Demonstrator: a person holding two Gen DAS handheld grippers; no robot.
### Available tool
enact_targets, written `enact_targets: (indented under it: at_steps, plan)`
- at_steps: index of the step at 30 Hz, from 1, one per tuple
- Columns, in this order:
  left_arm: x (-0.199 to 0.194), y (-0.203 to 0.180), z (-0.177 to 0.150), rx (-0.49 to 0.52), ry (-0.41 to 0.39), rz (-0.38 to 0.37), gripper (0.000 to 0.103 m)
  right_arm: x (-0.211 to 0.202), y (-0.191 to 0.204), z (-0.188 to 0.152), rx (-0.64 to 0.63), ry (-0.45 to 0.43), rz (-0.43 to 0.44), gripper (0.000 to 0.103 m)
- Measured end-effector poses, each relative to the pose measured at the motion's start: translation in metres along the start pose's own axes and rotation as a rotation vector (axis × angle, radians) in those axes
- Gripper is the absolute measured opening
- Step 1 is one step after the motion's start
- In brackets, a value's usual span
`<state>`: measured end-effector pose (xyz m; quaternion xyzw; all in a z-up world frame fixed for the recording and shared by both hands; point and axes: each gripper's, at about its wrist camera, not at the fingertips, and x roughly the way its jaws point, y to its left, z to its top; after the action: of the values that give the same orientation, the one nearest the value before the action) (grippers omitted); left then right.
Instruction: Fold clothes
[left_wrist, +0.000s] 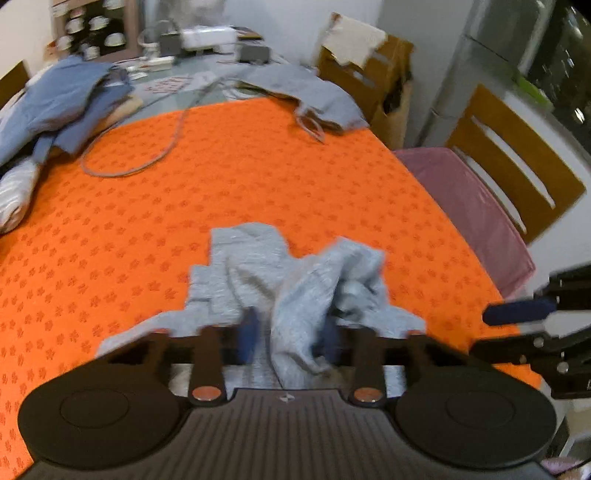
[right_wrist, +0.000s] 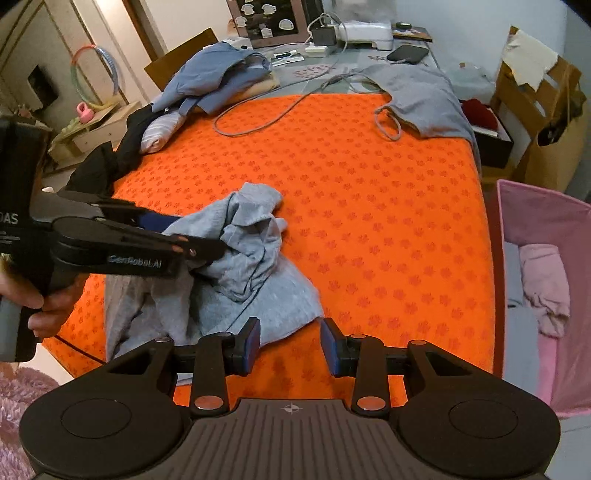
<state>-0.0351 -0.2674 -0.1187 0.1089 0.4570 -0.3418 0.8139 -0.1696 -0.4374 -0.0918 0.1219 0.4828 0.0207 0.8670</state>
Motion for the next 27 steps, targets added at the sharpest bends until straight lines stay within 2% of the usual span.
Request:
enact_targets:
  at_steps: [3, 10, 14, 17, 21, 27]
  plan:
    - [-0.019, 0.027, -0.003, -0.104, -0.047, -0.007, 0.014, 0.004, 0.005, 0.003, 0.003, -0.007, 0.015, 0.039]
    - [-0.078, 0.085, -0.022, -0.270, -0.148, 0.117, 0.011, 0.026, 0.031, 0.025, 0.001, -0.016, 0.119, 0.039]
    - [-0.107, 0.115, -0.042, -0.356, -0.168, 0.197, 0.011, 0.044, 0.060, 0.042, -0.035, -0.005, 0.183, 0.039]
    - [-0.126, 0.136, -0.067, -0.428, -0.155, 0.259, 0.011, 0.057, 0.085, 0.053, -0.087, 0.008, 0.228, 0.039]
    - [-0.137, 0.168, -0.109, -0.554, -0.095, 0.324, 0.011, 0.072, 0.114, 0.060, -0.185, 0.034, 0.253, 0.039]
    - [-0.150, 0.191, -0.164, -0.728, -0.026, 0.332, 0.012, 0.089, 0.142, 0.065, -0.304, 0.077, 0.248, 0.047]
